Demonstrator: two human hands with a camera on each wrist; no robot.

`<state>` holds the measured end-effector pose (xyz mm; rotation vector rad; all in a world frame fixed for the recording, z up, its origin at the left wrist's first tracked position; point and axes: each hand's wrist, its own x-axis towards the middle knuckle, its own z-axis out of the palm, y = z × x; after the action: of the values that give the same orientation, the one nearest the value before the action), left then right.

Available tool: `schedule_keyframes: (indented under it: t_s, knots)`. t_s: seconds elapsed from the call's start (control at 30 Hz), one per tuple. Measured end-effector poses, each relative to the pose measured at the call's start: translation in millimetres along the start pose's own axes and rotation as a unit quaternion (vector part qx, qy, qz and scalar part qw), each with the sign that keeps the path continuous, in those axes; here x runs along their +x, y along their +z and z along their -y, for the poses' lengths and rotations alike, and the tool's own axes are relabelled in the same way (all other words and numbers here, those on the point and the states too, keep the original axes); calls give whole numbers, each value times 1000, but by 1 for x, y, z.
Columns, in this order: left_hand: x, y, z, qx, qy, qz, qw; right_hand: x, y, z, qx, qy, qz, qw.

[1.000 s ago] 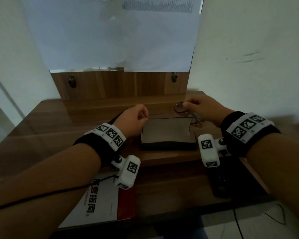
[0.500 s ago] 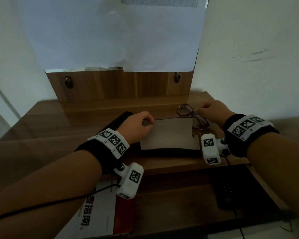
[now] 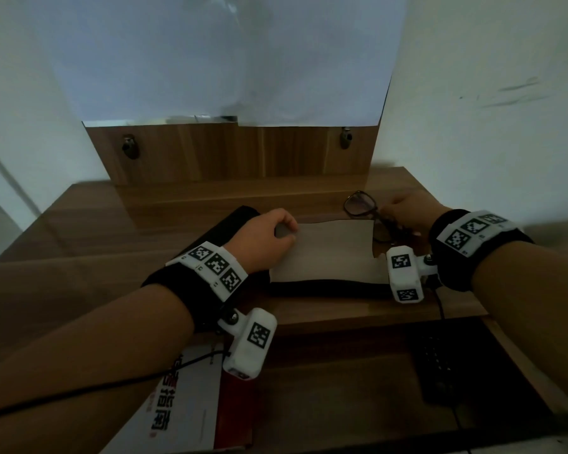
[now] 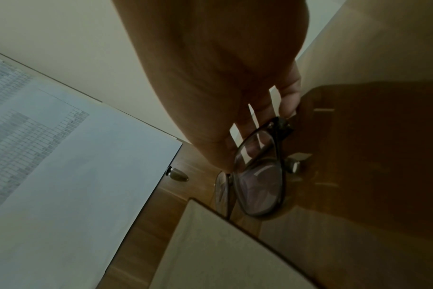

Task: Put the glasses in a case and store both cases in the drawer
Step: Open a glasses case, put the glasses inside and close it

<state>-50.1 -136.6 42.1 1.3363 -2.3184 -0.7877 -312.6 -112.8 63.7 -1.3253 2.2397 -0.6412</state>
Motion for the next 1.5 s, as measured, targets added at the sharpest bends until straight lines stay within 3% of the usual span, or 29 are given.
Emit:
schedule_keyframes:
  t_s: [0.13,0.23,0.53,0.63,0.77,0.87,1.07,1.33,1.5]
  knots:
    - [-1,0,-1,-4,-6,2,1000,4,2,-3,-21,-7,9,1000]
    - [-2,1,-2,-2,-10,-1,1000,5,3,-5,24,4,27,999]
    - [-3,1,-2,3,-17,0,1000,-1,1,-8,24,-9,2,1000]
    - [-4,1,-3,3,-23,-2,1000,-5,-7,-9,30,-41,-32,998]
    - [-4,0,-5,5,-11,3,1000,-16,-24,-4,145,-126,-72,979]
    - [-5,0,-5,1,-14,7,1000,-32,-32,7,155,-186,-20,970]
    - [-5,-4,-4,-68,-41,7,997,-58,-18,26,35,-265,51,962]
    - [-8,-14,0,-185,-101,-57,976,-71,6,31,-85,-276,137,948]
    - [-11,-16,-3,-165,-92,-33,982,-75,18,32,-108,-297,142,938]
